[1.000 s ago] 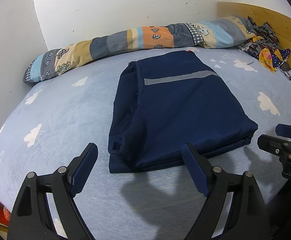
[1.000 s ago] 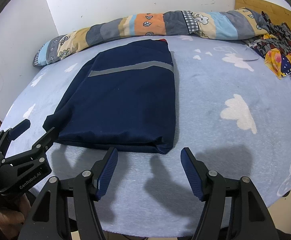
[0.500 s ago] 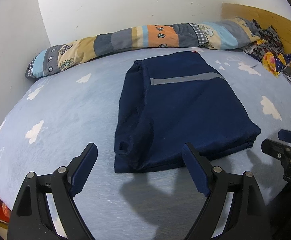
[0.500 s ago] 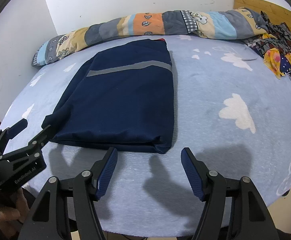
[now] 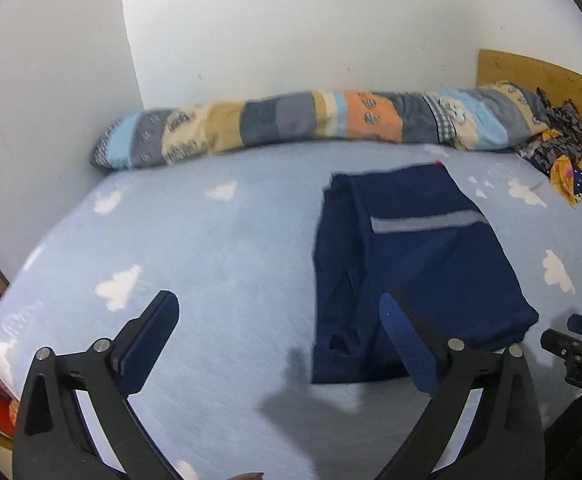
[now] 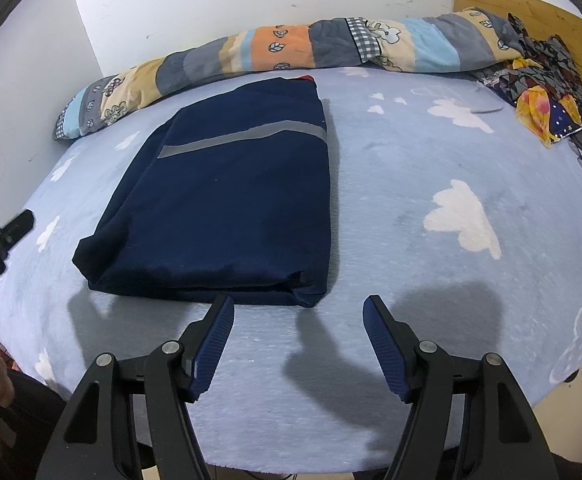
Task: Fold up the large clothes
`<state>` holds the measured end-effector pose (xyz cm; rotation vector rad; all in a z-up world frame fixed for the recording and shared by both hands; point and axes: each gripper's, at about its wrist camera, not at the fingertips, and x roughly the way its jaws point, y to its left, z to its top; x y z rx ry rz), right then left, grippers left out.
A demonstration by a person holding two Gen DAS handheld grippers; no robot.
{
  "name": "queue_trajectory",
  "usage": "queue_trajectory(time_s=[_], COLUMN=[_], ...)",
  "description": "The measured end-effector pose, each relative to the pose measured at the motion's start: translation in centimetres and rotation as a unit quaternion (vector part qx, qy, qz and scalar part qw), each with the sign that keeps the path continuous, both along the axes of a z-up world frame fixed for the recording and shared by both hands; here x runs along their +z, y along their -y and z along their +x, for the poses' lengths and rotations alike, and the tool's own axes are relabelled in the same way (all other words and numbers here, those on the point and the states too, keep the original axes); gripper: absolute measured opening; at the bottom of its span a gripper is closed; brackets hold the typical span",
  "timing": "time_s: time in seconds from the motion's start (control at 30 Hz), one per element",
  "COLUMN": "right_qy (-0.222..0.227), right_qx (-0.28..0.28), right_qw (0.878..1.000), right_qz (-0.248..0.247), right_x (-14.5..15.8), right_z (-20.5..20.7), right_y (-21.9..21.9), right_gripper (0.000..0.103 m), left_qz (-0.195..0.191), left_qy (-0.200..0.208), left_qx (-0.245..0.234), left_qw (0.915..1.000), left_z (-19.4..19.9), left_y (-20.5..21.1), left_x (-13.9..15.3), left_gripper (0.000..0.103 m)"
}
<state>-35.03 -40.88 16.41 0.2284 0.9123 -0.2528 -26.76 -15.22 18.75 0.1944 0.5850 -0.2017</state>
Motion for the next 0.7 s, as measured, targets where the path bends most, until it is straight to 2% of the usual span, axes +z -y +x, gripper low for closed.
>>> queue_trajectory(time_s=[0.23,0.33,0.4,0.63,0.7], right_qy=[-0.002,-0.004,-0.006,-0.007,-0.007], right_qx=[-0.015,-0.028,-0.042,-0.072,-0.074], right_qw=[1.0,1.0,0.999,0.997,0.997], right_qz=[-0.005,-0.001,0.002,0.017,0.016], right_x=[0.0,-0.1,-0.2,-0.2,-0.1], right_z=[-0.1,-0.2,-0.2,-0.5,-0.4], right_y=[0.5,1.2,1.9,3.5,3.6], right_gripper=[0.07,0.07,0.07,0.07,0.07], left_qz=[0.0,0.025,0.034,0.02,0.015], left_qy=[0.06,0.073,0.074,0.062,0.046], left_qx=[-0.004,0.011,0.015,0.021,0.018], left_qw=[0.9982,0.9969,0.9966,0.9977,0.9987], left_z=[-0.8,-0.8,-0.8,-0.6,-0.4], left_y=[-1.6,-2.0,-2.1,-3.0,-3.3], left_x=[2.1,2.3,2.3,2.3,2.1], left_gripper=[0.103,0.103,0.103,0.103,0.103])
